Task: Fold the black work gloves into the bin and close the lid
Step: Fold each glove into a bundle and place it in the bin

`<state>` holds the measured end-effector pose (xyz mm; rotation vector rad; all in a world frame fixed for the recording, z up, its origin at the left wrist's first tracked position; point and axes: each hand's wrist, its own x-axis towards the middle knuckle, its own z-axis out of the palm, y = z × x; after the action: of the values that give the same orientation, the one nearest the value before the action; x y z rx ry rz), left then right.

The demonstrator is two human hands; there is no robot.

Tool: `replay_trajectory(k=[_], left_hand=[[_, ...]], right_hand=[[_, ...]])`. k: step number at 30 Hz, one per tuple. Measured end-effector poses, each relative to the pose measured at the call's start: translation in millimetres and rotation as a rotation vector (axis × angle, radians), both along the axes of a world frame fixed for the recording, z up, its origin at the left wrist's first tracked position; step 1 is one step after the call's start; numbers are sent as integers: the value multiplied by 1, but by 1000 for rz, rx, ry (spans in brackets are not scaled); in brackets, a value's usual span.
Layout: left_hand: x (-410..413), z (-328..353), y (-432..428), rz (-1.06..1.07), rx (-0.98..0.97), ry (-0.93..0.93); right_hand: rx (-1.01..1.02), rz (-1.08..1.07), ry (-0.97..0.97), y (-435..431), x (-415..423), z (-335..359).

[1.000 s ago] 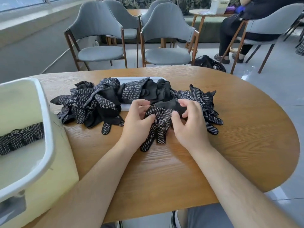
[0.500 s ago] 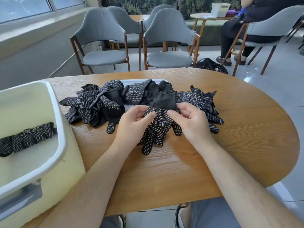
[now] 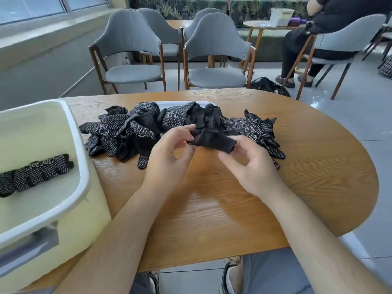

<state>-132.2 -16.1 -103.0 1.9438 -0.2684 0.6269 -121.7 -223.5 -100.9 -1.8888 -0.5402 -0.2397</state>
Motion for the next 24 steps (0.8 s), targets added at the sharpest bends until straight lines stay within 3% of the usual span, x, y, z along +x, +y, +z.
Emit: replay_trajectory(k=[5,9,13,18,21,24], left_hand=[[-5,-14,11,-76,357,120],[-9,-11,7,-150,313,189],[-8,-12,5,15,203,271],[-4,-20,3,90,499,41],[-3,-23,-2,-18,631,33],[-3,-26,-5,-60,711,54]], right_hand=[[-385,22,-35,-12,-16,-10],[-444,72,-18,-18,-26,-13],[-476,126,-26,-21,-31,-15],[-480,115,-13,-25,-41,-22],[-492,-65,-167,-22,-46,-20],[-592,4,-270,-13,-57,-15]])
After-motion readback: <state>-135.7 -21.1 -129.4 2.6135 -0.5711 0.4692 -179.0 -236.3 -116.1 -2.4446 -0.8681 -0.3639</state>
